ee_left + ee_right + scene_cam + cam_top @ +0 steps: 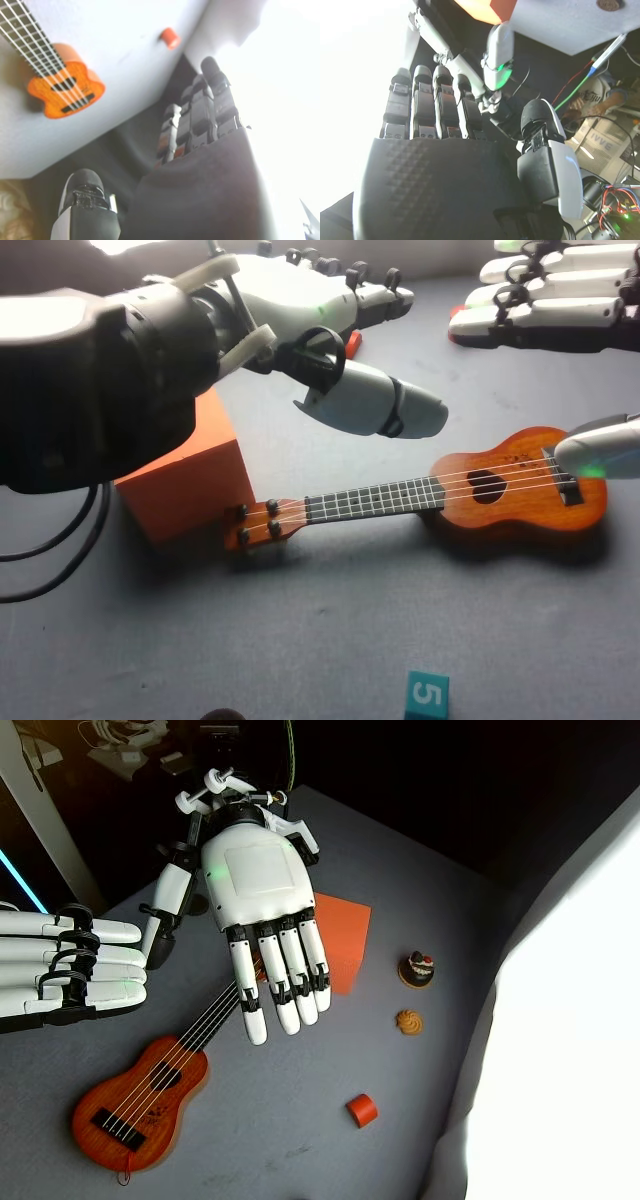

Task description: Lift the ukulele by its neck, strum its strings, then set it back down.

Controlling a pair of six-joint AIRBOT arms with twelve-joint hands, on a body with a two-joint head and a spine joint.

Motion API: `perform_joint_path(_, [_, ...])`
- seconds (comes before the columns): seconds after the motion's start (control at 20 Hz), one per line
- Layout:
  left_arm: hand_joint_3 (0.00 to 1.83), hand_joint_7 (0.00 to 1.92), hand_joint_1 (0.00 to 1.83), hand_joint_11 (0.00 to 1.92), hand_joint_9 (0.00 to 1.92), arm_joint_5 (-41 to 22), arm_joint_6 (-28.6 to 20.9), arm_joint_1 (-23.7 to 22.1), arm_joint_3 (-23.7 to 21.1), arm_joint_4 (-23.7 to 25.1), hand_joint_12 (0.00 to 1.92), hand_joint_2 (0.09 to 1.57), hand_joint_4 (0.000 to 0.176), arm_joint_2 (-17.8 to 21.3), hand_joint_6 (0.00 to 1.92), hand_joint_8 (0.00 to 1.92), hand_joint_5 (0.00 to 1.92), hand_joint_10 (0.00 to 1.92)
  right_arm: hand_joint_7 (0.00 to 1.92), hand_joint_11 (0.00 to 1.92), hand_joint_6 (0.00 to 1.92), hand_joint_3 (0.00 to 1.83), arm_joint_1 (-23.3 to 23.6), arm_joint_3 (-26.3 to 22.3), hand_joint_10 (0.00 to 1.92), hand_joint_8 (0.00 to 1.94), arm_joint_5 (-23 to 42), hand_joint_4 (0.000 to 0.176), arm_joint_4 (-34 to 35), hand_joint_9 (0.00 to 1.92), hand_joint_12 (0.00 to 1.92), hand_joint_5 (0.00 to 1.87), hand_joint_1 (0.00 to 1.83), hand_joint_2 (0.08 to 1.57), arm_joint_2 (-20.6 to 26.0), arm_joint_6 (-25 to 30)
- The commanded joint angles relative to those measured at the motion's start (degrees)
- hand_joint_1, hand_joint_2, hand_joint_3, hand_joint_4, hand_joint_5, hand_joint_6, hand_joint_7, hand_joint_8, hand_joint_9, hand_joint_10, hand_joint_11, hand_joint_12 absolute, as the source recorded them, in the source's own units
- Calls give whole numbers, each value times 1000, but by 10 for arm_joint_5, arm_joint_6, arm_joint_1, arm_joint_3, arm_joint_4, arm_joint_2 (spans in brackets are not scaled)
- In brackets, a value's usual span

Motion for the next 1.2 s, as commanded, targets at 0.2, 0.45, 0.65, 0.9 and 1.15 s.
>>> perform_joint_path(0.2, [2, 89, 0, 0, 183, -11, 28, -29, -5, -23, 705, 1049, 91, 16, 3, 3, 28, 6, 173, 8, 21, 0, 10, -5, 8, 9, 34, 0, 29, 80, 4, 144, 0, 1273, 3, 1])
perform_joint_path(0.45, [5, 90, 4, 0, 147, -5, 29, -53, -4, -36, 634, 1086, 78, 26, 2, 3, 54, 4, 208, 0, 2, 4, 10, -6, 12, 1, 31, 0, 30, 145, 405, 168, 0, 1262, 3, 1])
perform_joint_path(0.65, [1, 84, 0, 0, 133, 0, 112, -74, -4, -112, 639, 1086, 85, 33, 0, 2, 27, 2, 167, 0, 3, 1, 10, -7, 3, 3, 31, 0, 30, 85, 47, 126, 0, 1265, 3, 1])
perform_joint_path(0.9, [0, 98, 0, 0, 145, 2, 112, -81, 4, -120, 687, 1078, 90, 44, 6, 4, 32, 5, 218, 0, 11, 2, 7, -7, 13, 0, 33, 0, 30, 147, 427, 178, 0, 1263, 3, 1])
perform_joint_path(1.15, [0, 100, 0, 0, 167, 16, 112, -93, 14, -125, 699, 1067, 92, 44, 2, 7, 31, 14, 217, 0, 21, 3, -7, -7, 10, 3, 75, 0, 29, 141, 498, 204, 0, 1268, -4, 1])
